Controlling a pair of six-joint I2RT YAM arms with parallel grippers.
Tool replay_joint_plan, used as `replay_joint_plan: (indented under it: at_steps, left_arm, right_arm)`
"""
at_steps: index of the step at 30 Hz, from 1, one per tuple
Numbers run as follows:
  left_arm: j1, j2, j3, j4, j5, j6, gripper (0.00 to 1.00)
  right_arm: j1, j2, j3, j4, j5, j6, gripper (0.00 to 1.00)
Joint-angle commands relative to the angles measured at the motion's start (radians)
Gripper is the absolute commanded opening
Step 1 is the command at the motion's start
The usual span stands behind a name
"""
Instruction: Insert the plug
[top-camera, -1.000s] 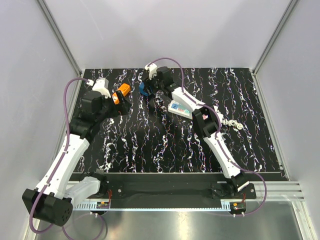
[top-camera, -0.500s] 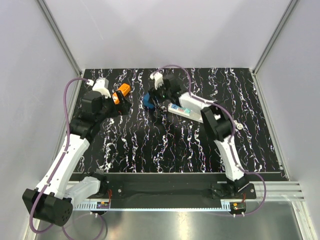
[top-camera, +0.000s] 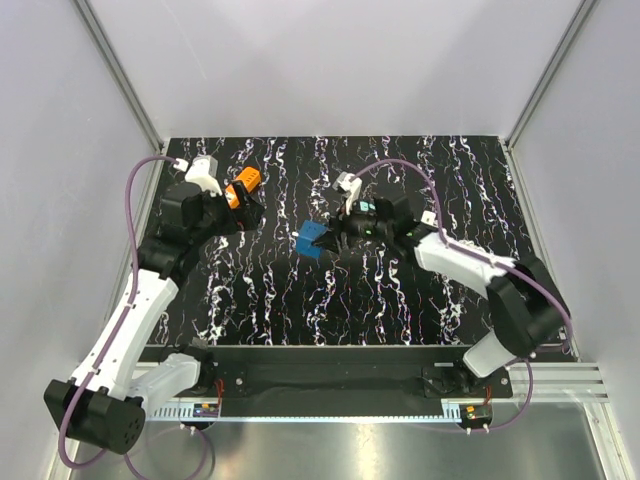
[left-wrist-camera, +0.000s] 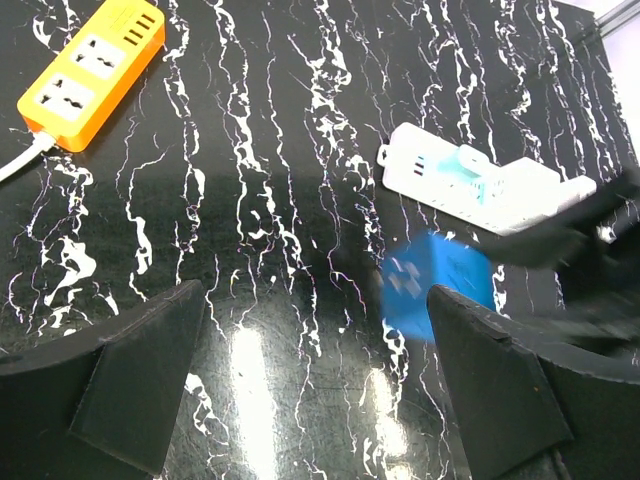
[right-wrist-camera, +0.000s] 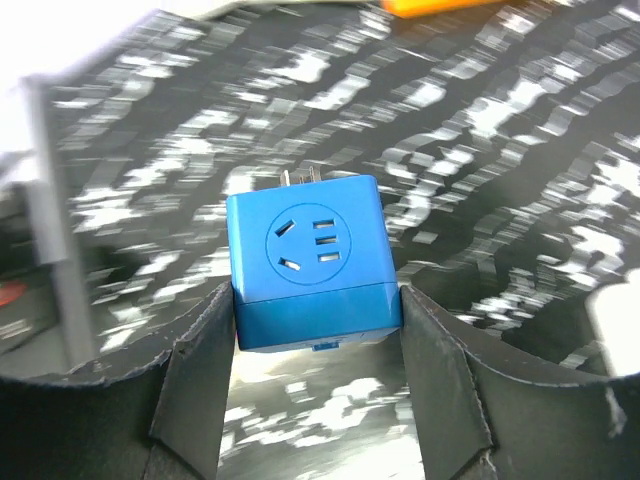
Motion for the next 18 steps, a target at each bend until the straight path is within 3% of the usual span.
replay_joint_plan:
  at_steps: [1,5,11,15,18]
  left_arm:
    - [0.002,-0.040,0.004,0.052,0.027,-0.004,0.99]
    - [0.002,-0.048,0.008,0.050,0.036,-0.002,0.99]
    - [0.002,-0.043,0.011,0.056,0.076,-0.002,0.99]
    - [-0.007,-0.045,0.008,0.107,0.199,-0.005,0.99]
    - [-0.018,-0.055,0.016,0.157,0.321,-0.021,0.99]
  right_arm:
    - [-0.001,-0.148,-0.037,0.085,-0.218,0.110,0.00]
    - [-0.001,-0.234,-0.107,0.133,-0.388,0.201,0.00]
    - [0.000,-0.288,-0.147,0.250,-0.492,0.315,0.00]
    - [-0.003,-0.334,-0.176,0.315,-0.464,0.379,0.00]
    - [-0.010,-0.394,-0.178,0.311,-0.348,0.411,0.00]
